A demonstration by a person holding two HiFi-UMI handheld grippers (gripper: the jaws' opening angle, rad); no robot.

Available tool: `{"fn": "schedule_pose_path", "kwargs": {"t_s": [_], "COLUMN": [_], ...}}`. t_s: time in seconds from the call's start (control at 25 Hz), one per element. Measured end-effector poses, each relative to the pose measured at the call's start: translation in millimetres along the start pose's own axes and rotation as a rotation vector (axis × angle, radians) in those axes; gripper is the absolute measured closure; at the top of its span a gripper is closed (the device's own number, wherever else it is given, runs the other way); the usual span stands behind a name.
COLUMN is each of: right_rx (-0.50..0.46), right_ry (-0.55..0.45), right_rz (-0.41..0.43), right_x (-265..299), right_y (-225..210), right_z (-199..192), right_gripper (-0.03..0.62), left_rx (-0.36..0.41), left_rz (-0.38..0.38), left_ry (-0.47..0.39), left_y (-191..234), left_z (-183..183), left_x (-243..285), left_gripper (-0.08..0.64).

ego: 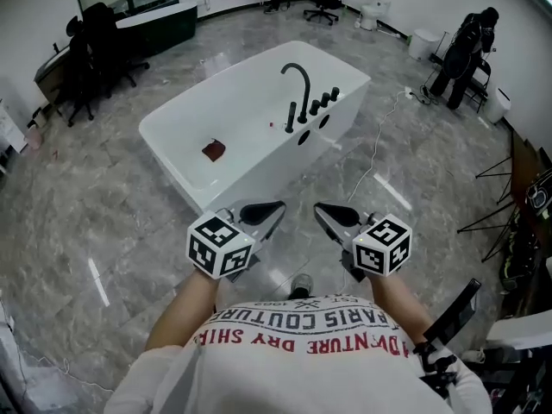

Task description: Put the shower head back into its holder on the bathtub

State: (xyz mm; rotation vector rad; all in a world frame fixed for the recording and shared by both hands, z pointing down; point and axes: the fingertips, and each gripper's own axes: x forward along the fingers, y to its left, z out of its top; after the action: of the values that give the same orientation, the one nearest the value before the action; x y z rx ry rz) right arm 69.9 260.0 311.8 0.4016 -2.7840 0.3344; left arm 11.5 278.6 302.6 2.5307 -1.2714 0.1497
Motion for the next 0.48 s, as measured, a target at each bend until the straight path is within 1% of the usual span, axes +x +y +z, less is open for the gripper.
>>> {"fn": "schedule_pose_path", "kwargs": {"t_s": [0.16,0.32,0.48], "right_rx": [0.008,0.019,0.034], "right_ry": [-0.038,-0.044,-0.056], "right_rz": [0.012,0.008,0.012], "right_x": [-18,-40,-48], "right_y": [22,31,33], "right_z": [6,-7,-14], "right_gripper": [0.588,0.589,0.588], "left_rx": [0.016,0.048,0.026], "left_rz": [-0.006,-0.016,-0.016], "left_ry": [-0.016,-0.021,-0.034], "left_y": [-24,-50,-58], "left_z": [6,7,7], "left_x": [-12,-12,-9], "left_gripper": [0.555,0.555,0.555]}}
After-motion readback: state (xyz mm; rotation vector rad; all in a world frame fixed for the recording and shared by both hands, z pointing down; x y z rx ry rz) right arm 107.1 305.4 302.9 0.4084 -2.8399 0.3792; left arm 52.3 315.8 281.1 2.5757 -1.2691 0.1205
